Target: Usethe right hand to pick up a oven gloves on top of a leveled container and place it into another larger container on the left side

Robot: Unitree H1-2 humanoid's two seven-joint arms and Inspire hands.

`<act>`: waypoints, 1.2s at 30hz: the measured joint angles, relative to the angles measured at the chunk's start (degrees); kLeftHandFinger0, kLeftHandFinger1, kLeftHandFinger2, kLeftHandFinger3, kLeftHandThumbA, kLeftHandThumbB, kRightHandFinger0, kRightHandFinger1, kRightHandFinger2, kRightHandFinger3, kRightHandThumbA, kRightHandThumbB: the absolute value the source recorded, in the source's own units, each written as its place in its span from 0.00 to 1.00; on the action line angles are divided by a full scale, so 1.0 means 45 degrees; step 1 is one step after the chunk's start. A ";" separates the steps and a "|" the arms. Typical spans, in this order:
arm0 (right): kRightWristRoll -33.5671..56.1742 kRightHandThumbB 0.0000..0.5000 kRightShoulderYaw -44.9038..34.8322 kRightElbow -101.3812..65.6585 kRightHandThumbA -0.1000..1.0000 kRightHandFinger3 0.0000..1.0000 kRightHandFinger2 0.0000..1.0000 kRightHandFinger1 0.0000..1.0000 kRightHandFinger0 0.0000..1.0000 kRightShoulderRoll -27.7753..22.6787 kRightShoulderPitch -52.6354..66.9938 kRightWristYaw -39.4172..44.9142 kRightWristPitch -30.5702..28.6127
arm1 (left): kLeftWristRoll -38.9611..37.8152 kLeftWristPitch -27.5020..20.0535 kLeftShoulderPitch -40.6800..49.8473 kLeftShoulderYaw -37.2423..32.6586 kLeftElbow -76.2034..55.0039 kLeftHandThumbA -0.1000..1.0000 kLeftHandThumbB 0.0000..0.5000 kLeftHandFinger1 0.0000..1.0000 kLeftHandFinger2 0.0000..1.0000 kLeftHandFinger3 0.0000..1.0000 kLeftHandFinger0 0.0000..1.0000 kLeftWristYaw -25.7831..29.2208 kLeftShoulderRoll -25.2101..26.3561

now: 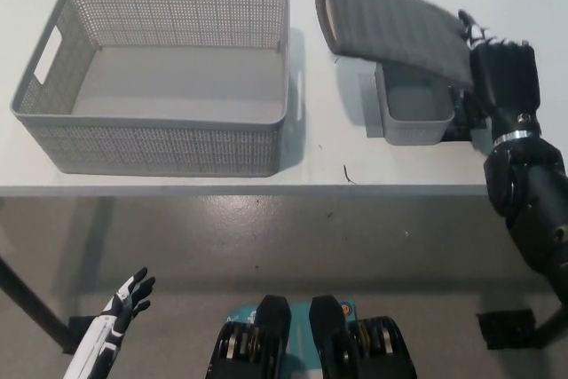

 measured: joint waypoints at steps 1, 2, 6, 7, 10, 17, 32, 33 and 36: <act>0.0097 0.23 -0.0139 -0.0535 0.00 0.91 0.72 0.40 0.00 -0.0032 0.0023 -0.0202 -0.0143 | 0.0000 -0.0003 -0.0001 0.0000 0.0000 1.00 0.99 1.00 1.00 1.00 1.00 -0.0004 0.0024; 0.0135 0.22 -0.0196 -0.0790 0.00 0.91 0.73 0.43 0.00 -0.0061 0.0023 -0.0289 -0.0209 | -0.0001 -0.0004 -0.0004 0.0000 0.0000 1.00 1.00 1.00 1.00 1.00 1.00 -0.0005 0.0038; 0.0289 0.23 -0.0719 -0.3039 0.00 0.95 0.71 0.35 0.00 -0.0443 -0.0011 -0.0433 -0.0321 | -0.0002 -0.0002 -0.0060 0.0001 -0.0002 1.00 1.00 1.00 1.00 1.00 1.00 -0.0014 0.0155; 0.0303 0.27 -0.0772 -0.3365 0.00 0.94 0.70 0.34 0.00 -0.0535 -0.0064 -0.0442 -0.0329 | -0.0001 -0.0003 -0.0069 0.0001 -0.0003 1.00 1.00 1.00 1.00 1.00 1.00 -0.0018 0.0190; 0.0370 0.40 -0.0926 -0.4030 0.00 0.61 0.67 0.23 0.00 -0.0888 -0.0495 -0.0438 -0.0343 | 0.0014 -0.0008 -0.0105 0.0003 -0.0001 1.00 1.00 1.00 1.00 1.00 1.00 -0.0025 0.0314; 0.0484 0.47 -0.0868 -0.4397 0.00 0.57 0.70 0.23 0.00 -0.1229 -0.1734 -0.0259 -0.0353 | 0.0096 -0.0011 -0.0138 -0.0037 0.0001 1.00 1.00 1.00 1.00 1.00 1.00 -0.0028 0.0341; -0.0162 0.36 0.2215 -0.0394 0.00 0.76 0.65 0.21 0.00 0.0944 -0.4639 0.0294 -0.0212 | 0.0438 -0.0007 -0.0269 -0.0277 0.0043 1.00 1.00 1.00 1.00 1.00 1.00 -0.0034 0.0315; -0.0163 0.34 0.2383 0.0057 0.00 0.78 0.65 0.22 0.00 0.1154 -0.4778 0.0282 -0.0224 | 0.0463 -0.0007 -0.0271 -0.0292 0.0041 1.00 0.98 1.00 1.00 1.00 1.00 -0.0034 0.0315; -0.0162 0.45 0.2786 0.1128 0.00 0.74 0.65 0.19 0.00 0.1654 -0.5204 0.0276 -0.0228 | 0.0526 -0.0012 -0.0266 -0.0331 0.0050 1.00 0.97 1.00 1.00 1.00 1.00 -0.0034 0.0315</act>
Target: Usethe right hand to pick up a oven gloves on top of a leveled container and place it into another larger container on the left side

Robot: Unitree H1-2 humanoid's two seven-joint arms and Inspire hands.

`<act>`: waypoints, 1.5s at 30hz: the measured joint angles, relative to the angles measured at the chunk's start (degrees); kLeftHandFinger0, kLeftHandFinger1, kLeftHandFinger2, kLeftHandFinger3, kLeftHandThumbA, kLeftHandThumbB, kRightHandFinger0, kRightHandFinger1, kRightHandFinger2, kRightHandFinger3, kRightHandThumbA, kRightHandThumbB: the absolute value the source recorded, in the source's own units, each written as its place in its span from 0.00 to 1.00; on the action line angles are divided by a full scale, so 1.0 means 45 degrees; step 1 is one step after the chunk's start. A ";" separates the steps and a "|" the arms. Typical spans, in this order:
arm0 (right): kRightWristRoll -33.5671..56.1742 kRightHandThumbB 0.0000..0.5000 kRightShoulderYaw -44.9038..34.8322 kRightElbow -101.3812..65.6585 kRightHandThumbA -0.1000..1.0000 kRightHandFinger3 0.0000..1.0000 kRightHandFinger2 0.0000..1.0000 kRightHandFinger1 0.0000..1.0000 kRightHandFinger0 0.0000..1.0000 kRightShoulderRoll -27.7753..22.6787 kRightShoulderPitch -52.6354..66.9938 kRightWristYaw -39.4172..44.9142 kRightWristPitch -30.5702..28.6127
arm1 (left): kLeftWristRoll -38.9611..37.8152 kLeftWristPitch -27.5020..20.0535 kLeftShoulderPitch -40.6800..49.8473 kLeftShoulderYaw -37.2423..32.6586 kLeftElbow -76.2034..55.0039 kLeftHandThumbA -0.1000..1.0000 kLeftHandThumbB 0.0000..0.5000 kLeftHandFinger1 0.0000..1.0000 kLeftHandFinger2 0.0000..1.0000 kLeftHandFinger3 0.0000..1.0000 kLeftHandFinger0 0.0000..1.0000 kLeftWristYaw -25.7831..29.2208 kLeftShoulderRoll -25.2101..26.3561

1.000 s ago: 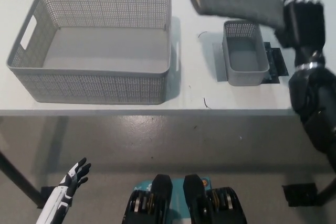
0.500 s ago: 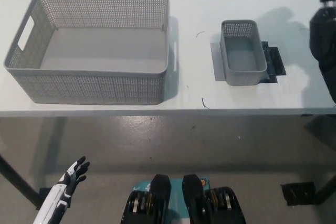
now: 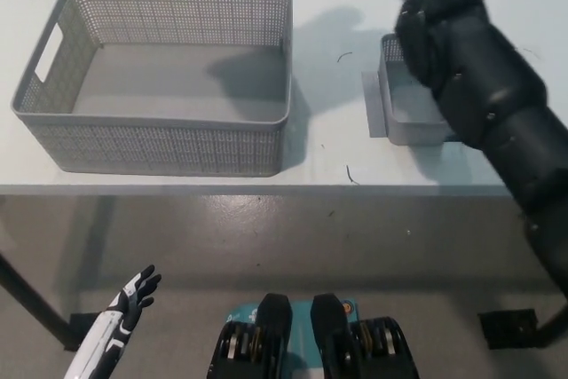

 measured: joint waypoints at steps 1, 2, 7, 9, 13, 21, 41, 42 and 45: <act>0.0000 0.58 0.0052 0.0190 0.00 0.66 0.55 0.09 0.00 0.0083 -0.0077 0.0000 0.0003 | 0.0005 0.0000 0.0001 -0.0006 0.0001 1.00 0.96 1.00 1.00 1.00 1.00 0.0000 0.0000; 0.0003 0.64 0.0182 0.0530 0.00 0.53 0.45 0.01 0.00 0.0308 -0.0255 0.0005 0.0015 | 0.0019 0.0000 -0.0002 -0.0029 0.0006 1.00 0.96 1.00 1.00 1.00 1.00 0.0001 0.0000; 0.0021 0.63 0.0492 0.1691 0.00 0.30 0.35 0.00 0.00 0.1266 -0.0994 0.0111 0.0230 | 0.0079 -0.0002 0.0013 -0.0126 0.0007 1.00 0.96 1.00 1.00 1.00 1.00 0.0001 -0.0003; 0.0025 0.68 0.0670 0.2281 0.00 0.39 0.32 0.00 0.00 0.1771 -0.1326 0.0198 0.0408 | 0.0113 -0.0001 0.0023 -0.0161 0.0006 1.00 0.96 1.00 1.00 1.00 1.00 0.0001 -0.0003; 0.0036 0.69 0.1059 0.3318 0.00 0.48 0.22 0.00 0.00 0.2706 -0.1899 0.0603 0.0764 | 0.0179 -0.0002 0.0026 -0.0204 0.0005 1.00 0.95 1.00 1.00 1.00 1.00 0.0000 -0.0001; 0.0141 0.80 0.1325 0.4426 0.04 0.50 0.07 0.00 0.00 0.3818 -0.2643 0.1544 0.1628 | 0.0251 0.0035 0.0031 -0.0418 -0.0003 1.00 1.00 1.00 1.00 1.00 1.00 -0.0082 -0.0001; 0.1502 1.00 0.0642 0.4875 0.81 1.00 1.00 1.00 1.00 0.4629 -0.3459 0.5633 0.4879 | 0.0287 0.0249 -0.0073 -0.0465 -0.0087 1.00 1.00 1.00 1.00 1.00 1.00 -0.0413 0.0002; 0.1552 1.00 0.0597 0.4829 0.81 1.00 1.00 1.00 1.00 0.4606 -0.3550 0.5708 0.4923 | 0.0283 0.0249 -0.0072 -0.0465 -0.0085 1.00 1.00 1.00 1.00 1.00 1.00 -0.0426 0.0003; 0.1720 1.00 0.0532 0.4691 0.87 1.00 1.00 1.00 1.00 0.4523 -0.3771 0.5967 0.5081 | 0.0285 0.0248 -0.0073 -0.0465 -0.0076 1.00 1.00 1.00 1.00 1.00 1.00 -0.0438 0.0007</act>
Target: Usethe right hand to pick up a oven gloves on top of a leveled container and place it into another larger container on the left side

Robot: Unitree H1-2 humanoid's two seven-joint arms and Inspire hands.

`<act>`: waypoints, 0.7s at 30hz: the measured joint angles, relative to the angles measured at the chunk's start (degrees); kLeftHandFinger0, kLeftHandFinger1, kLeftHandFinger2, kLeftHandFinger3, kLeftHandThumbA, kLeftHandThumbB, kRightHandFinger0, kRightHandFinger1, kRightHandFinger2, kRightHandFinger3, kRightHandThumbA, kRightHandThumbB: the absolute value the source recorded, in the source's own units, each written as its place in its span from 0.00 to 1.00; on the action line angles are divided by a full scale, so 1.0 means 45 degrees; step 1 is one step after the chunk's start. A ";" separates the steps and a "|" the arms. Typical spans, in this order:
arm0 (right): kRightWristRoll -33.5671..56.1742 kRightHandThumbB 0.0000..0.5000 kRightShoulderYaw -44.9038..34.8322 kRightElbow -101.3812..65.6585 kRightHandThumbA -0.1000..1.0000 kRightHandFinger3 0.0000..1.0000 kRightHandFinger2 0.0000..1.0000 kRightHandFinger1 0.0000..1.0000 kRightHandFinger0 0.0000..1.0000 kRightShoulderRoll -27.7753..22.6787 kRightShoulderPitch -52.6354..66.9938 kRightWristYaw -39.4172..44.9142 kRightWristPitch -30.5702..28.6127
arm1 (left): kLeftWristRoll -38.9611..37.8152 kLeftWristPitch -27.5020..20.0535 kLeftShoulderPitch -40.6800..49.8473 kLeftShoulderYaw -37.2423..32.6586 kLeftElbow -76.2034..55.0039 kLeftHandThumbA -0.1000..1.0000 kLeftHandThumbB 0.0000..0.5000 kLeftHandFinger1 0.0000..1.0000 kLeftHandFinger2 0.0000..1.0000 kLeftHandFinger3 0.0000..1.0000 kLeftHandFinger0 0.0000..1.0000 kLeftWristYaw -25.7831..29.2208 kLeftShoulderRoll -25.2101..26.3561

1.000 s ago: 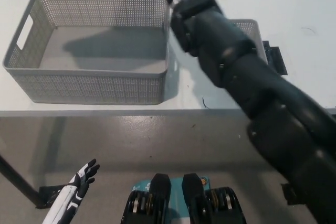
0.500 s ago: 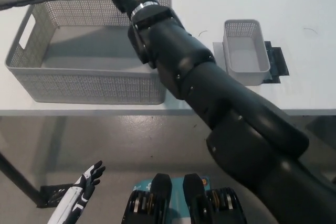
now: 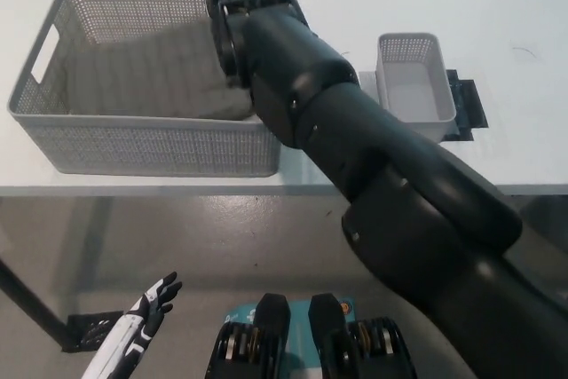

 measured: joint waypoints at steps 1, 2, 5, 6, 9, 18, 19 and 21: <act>0.0034 1.00 -0.0025 -0.0034 0.87 1.00 1.00 1.00 1.00 -0.0026 -0.0052 0.0093 0.0034 | 0.0000 0.0000 -0.0001 -0.0001 0.0000 1.00 1.00 1.00 1.00 1.00 1.00 -0.0001 0.0000; 0.0134 1.00 -0.0164 -0.0213 0.87 1.00 1.00 1.00 1.00 -0.0117 -0.0150 0.0310 0.0082 | 0.0000 0.0000 -0.0002 0.0000 0.0003 1.00 1.00 1.00 1.00 1.00 1.00 -0.0001 0.0000; 0.0682 0.96 -0.1039 -0.1108 0.93 1.00 1.00 1.00 1.00 -0.0493 -0.0270 0.0843 0.0042 | -0.0001 -0.0006 -0.0002 -0.0001 0.0055 1.00 1.00 1.00 1.00 1.00 1.00 -0.0006 0.0001; 0.1000 0.97 -0.1589 -0.1768 0.96 1.00 1.00 1.00 1.00 -0.0694 -0.0247 0.1086 -0.0041 | 0.0001 -0.0006 -0.0002 -0.0001 0.0089 1.00 0.99 1.00 1.00 1.00 1.00 -0.0005 0.0000; 0.1596 0.91 -0.2529 -0.3214 1.00 1.00 1.00 1.00 1.00 -0.1135 -0.0062 0.1452 -0.0198 | 0.0001 -0.0006 0.0003 -0.0001 0.0206 1.00 0.99 1.00 1.00 1.00 1.00 -0.0004 -0.0002; 0.2588 0.77 -0.4033 -0.7425 1.00 1.00 1.00 1.00 1.00 -0.1845 0.1915 0.1858 -0.0290 | 0.0002 0.0000 0.0007 0.0001 0.0460 1.00 0.99 1.00 1.00 1.00 1.00 -0.0001 -0.0032; 0.2628 0.72 -0.4097 -0.7779 1.00 1.00 1.00 1.00 1.00 -0.1861 0.2206 0.1867 -0.0285 | 0.0002 0.0002 0.0006 0.0001 0.0470 1.00 1.00 1.00 1.00 1.00 1.00 -0.0001 -0.0036; 0.2742 0.71 -0.4203 -0.8539 1.00 1.00 1.00 1.00 1.00 -0.1879 0.2886 0.1887 -0.0280 | 0.0002 0.0004 0.0007 0.0002 0.0484 1.00 1.00 1.00 1.00 1.00 1.00 0.0000 -0.0054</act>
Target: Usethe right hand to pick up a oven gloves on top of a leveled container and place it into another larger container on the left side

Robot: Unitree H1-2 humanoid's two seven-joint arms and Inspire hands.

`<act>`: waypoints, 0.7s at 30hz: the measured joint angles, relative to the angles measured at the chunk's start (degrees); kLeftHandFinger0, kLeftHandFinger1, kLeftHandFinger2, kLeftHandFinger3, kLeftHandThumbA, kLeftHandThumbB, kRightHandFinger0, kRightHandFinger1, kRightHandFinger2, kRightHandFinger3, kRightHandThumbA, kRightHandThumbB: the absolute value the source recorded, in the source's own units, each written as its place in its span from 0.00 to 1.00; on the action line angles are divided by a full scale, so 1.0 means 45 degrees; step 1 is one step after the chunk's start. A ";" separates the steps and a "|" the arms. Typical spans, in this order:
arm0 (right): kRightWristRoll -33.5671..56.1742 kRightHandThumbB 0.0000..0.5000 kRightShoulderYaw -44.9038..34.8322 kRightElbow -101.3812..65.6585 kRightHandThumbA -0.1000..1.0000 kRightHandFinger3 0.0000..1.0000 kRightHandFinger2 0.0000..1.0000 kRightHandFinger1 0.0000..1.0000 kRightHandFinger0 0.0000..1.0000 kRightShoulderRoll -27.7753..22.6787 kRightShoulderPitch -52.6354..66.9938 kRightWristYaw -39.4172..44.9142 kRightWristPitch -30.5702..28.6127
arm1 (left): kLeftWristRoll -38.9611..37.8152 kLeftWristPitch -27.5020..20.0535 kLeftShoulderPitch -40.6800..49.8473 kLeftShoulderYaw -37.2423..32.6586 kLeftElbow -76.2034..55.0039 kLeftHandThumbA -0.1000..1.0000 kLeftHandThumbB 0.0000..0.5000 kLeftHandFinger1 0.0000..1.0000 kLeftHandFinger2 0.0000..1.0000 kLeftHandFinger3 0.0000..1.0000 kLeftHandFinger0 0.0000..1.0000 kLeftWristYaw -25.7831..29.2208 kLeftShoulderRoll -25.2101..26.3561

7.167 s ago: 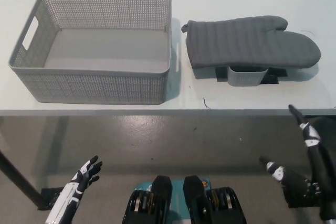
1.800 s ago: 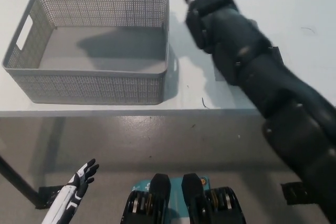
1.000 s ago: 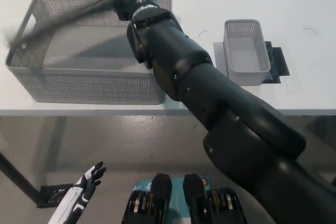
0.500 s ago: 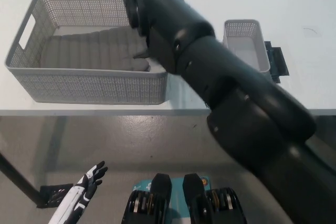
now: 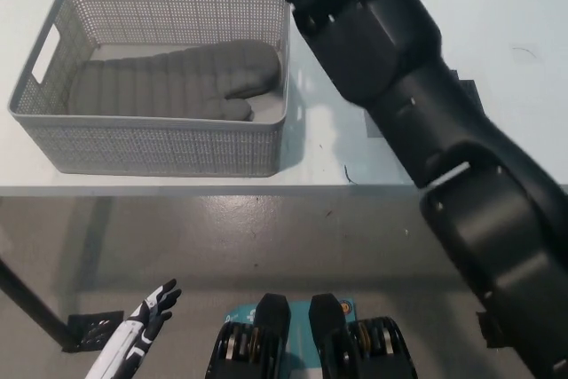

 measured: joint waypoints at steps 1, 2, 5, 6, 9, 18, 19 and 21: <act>0.0043 0.66 -0.0034 -0.0239 1.00 1.00 1.00 1.00 1.00 -0.0001 0.0240 0.0006 0.0001 | 0.0000 0.0001 0.0000 0.0000 0.0003 1.00 1.00 1.00 1.00 1.00 1.00 0.0000 -0.0004; 0.0111 0.68 -0.0094 -0.0715 1.00 1.00 1.00 1.00 1.00 -0.0002 0.0739 0.0025 0.0004 | 0.0000 0.0002 -0.0001 0.0000 0.0011 1.00 1.00 1.00 1.00 1.00 1.00 0.0000 -0.0015; 0.0283 0.67 -0.0176 -0.1730 0.96 1.00 1.00 1.00 1.00 -0.0007 0.1907 0.0054 0.0013 | 0.0001 0.0005 -0.0002 0.0000 0.0026 1.00 1.00 1.00 1.00 1.00 1.00 0.0001 -0.0029; 0.0319 0.65 -0.0190 -0.2065 0.78 1.00 1.00 1.00 1.00 -0.0012 0.2314 0.0063 0.0017 | 0.0002 0.0006 -0.0002 0.0000 0.0032 1.00 1.00 1.00 1.00 1.00 1.00 0.0001 -0.0032; 0.0465 0.90 -0.0219 -0.3079 0.78 1.00 1.00 1.00 1.00 -0.0042 0.3709 0.0099 0.0036 | 0.0002 0.0010 -0.0005 0.0000 0.0056 1.00 0.97 1.00 1.00 1.00 1.00 0.0001 -0.0046; 0.0912 0.64 -0.0357 -0.6347 0.95 1.00 1.00 1.00 1.00 -0.0561 0.8767 0.0106 -0.0071 | 0.0004 0.0012 -0.0023 0.0001 0.0389 1.00 0.94 1.00 1.00 1.00 1.00 0.0004 -0.0083; 0.0919 0.64 -0.0377 -0.6605 0.93 1.00 1.00 1.00 1.00 -0.0587 0.9165 0.0105 -0.0079 | 0.0004 0.0012 -0.0027 0.0001 0.0421 1.00 0.94 1.00 1.00 1.00 1.00 0.0004 -0.0087; 0.0960 0.66 -0.0395 -0.7529 0.85 1.00 1.00 1.00 1.00 -0.0653 1.0624 0.0100 -0.0113 | 0.0007 0.0012 -0.0050 0.0000 0.0515 1.00 0.94 1.00 1.00 1.00 1.00 0.0004 -0.0111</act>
